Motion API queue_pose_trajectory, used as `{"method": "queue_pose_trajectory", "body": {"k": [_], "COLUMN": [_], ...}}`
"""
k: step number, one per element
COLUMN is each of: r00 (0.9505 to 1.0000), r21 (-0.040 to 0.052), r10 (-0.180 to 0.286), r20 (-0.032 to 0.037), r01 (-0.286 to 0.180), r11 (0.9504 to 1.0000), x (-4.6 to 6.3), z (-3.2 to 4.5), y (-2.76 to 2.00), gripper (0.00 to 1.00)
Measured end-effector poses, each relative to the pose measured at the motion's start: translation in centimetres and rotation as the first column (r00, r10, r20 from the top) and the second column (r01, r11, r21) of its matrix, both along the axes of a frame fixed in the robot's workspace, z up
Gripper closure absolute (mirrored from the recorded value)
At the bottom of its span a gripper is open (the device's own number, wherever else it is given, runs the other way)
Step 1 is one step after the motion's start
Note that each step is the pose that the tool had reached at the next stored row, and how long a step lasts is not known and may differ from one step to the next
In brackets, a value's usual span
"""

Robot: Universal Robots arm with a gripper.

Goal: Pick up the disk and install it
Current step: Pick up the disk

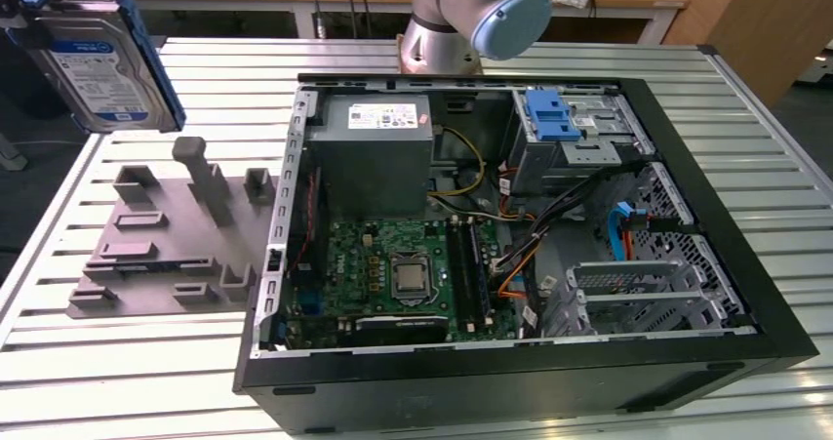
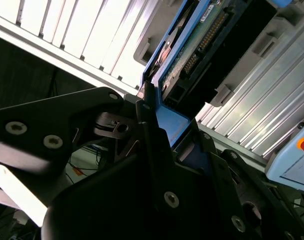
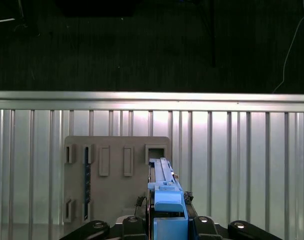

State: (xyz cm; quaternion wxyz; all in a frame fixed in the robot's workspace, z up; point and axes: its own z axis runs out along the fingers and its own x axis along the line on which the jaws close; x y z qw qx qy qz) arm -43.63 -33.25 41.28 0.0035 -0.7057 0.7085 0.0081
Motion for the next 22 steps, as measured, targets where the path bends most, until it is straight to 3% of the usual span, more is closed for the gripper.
{"method": "queue_pose_trajectory", "body": {"k": [12, 22], "r00": [1.0, 1.0], "r21": [0.0, -0.0001], "r10": [0.0, 0.0], "r20": [0.0, -0.0001], "r01": [0.0, 0.0], "r11": [1.0, 1.0], "x": [0.0, 0.0], "z": [0.26, 1.24], "y": [0.0, 0.0], "gripper": [0.64, 0.64]}}
